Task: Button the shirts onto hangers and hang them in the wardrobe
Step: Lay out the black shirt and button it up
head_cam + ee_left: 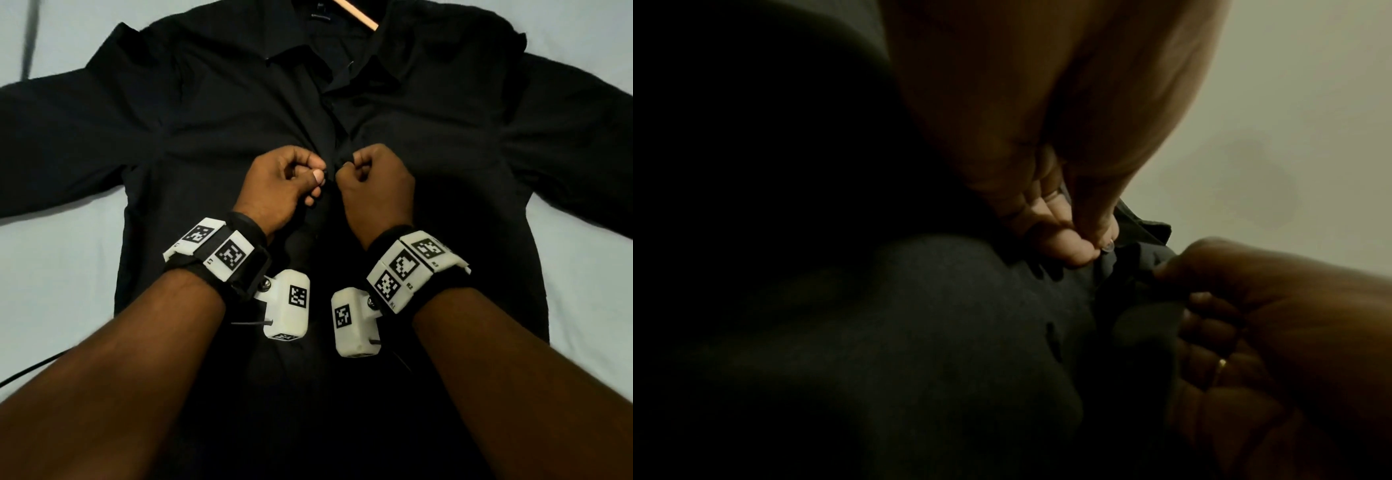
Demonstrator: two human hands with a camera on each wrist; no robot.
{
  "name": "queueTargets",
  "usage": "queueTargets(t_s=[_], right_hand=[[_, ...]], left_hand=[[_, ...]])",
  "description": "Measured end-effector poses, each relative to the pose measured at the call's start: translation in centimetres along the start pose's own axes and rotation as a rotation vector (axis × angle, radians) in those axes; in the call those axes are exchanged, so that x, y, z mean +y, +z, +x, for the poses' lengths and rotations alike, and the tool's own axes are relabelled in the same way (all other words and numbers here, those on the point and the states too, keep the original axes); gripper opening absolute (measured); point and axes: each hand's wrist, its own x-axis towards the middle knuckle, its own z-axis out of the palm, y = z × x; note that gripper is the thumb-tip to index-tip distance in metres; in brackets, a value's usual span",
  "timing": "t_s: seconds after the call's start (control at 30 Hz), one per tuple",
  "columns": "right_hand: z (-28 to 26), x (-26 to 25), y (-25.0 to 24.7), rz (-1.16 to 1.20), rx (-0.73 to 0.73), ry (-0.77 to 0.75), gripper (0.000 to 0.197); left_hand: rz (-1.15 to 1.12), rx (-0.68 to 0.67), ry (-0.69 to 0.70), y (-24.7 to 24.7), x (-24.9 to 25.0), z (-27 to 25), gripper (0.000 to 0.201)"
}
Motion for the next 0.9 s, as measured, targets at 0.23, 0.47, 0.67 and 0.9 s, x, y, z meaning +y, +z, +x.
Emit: queueTargets(t_s=[0.23,0.47,0.67,0.9], right_hand=[[0.2,-0.1,0.8,-0.155,-0.100,-0.043,0.009],[0.1,-0.2,0.8,-0.246,-0.071,-0.104,0.011],[0.6,0.8,0.6,-0.189,-0.103,-0.104,0.004],[0.9,1.1,0.4,-0.157,-0.141,-0.163,0.003]], left_hand=[[-0.020,0.024,-0.033,0.1,-0.5,0.2,0.015],[-0.059,0.048,0.033,-0.1,-0.7,0.2,0.019],[0.010,0.072,0.031,-0.2,-1.4,0.3,0.019],[0.096,0.095,0.003,-0.1,-1.4,0.8,0.020]])
